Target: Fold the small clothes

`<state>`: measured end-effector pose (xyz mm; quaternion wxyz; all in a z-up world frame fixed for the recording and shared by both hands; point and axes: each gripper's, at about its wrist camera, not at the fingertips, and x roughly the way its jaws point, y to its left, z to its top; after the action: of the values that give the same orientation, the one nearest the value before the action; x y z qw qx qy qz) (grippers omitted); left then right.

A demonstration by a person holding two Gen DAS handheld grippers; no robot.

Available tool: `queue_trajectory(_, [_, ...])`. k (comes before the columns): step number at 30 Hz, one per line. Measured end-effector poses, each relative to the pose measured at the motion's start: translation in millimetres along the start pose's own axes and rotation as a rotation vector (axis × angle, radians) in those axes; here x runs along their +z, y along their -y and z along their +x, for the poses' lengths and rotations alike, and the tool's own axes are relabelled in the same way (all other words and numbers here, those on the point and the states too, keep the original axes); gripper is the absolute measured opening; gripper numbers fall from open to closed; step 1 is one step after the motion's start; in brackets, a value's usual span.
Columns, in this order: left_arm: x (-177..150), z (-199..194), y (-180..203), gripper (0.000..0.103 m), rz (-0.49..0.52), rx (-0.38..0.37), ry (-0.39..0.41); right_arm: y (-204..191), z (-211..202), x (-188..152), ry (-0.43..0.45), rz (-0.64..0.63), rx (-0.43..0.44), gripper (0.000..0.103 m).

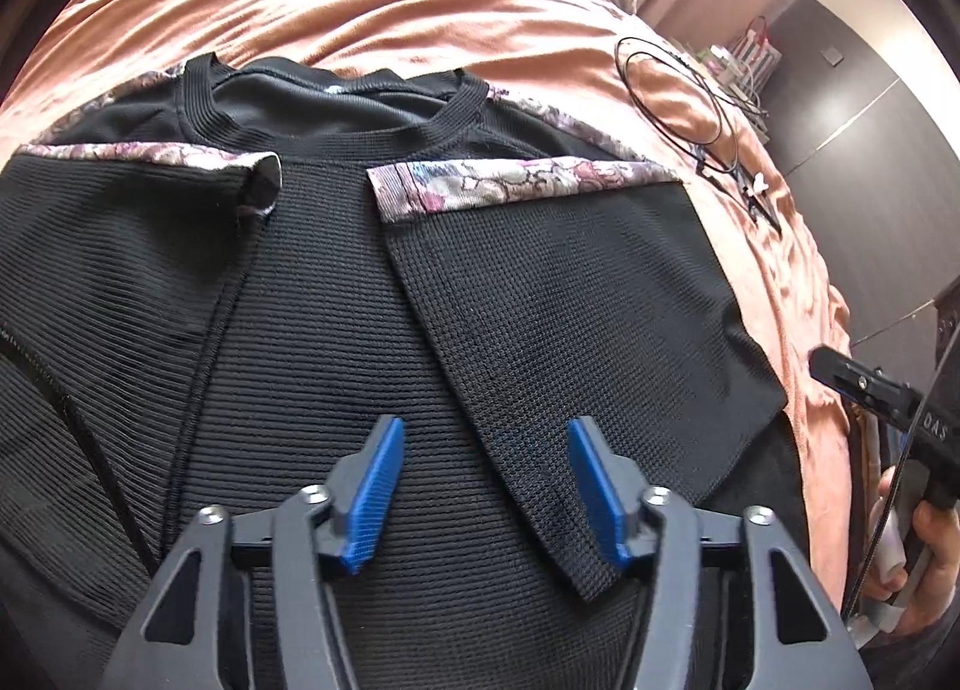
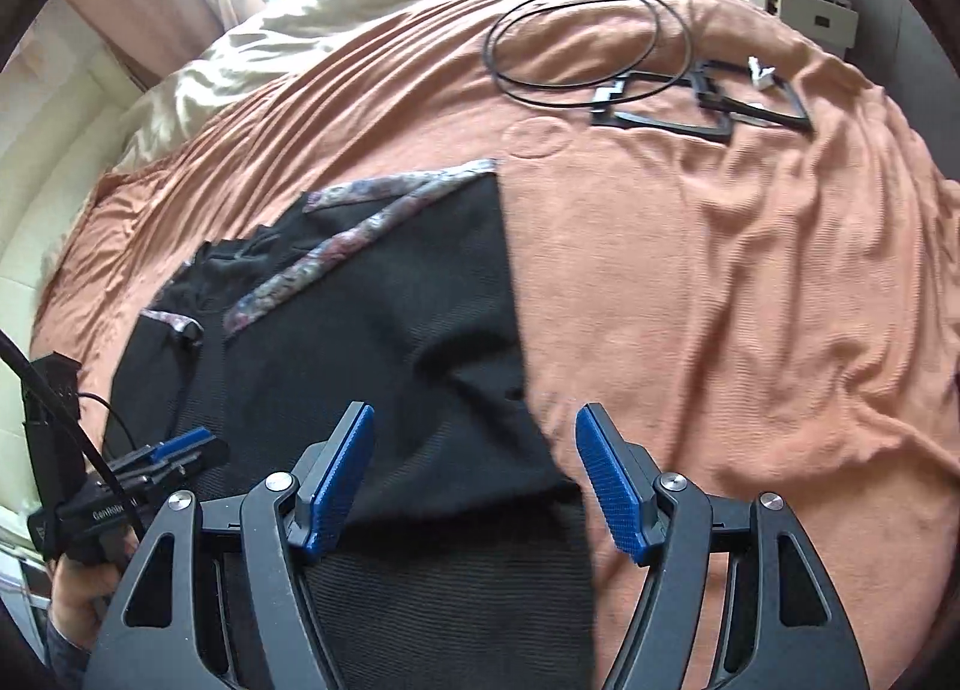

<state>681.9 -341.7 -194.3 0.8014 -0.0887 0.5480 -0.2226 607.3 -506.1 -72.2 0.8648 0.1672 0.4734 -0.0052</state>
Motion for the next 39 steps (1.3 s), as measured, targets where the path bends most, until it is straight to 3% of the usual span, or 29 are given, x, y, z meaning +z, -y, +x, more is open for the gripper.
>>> queue_trajectory(2, [-1, 2, 2, 0.042, -0.004, -0.010, -0.002, 3, -4, -4, -0.005, -0.013, -0.026, 0.068])
queue_trajectory(4, [-2, 5, 5, 0.018, 0.008, -0.003, -0.019, 5, -6, -8, -0.015, -0.022, -0.039, 0.068])
queue_trajectory(7, [-6, 4, 9, 0.004, 0.034, 0.026, -0.019, 7, -8, -13, -0.032, -0.047, -0.073, 0.068])
queue_trajectory(14, [-9, -8, 4, 0.003, 0.054, 0.080, -0.008, 10, 4, -20, -0.082, -0.037, -0.092, 0.068])
queue_trajectory(21, [-10, -6, -3, 0.003, 0.047, 0.069, -0.028, 3, 17, -16, -0.070, -0.029, -0.064, 0.068])
queue_trajectory(27, [-10, -3, 0, 0.003, 0.050, 0.056, -0.028, 8, 34, -18, -0.080, -0.068, -0.182, 0.068])
queue_trajectory(32, [-10, -1, 2, 0.003, 0.042, 0.042, -0.034, 10, 31, -19, -0.076, -0.060, -0.230, 0.068])
queue_trajectory(36, [-9, -9, -2, 0.004, 0.017, 0.036, -0.041, 10, 17, -19, -0.067, -0.035, -0.216, 0.068])
queue_trajectory(39, [-8, -23, -7, 0.011, 0.005, 0.045, -0.033, 11, 2, -19, -0.051, -0.020, -0.189, 0.068])
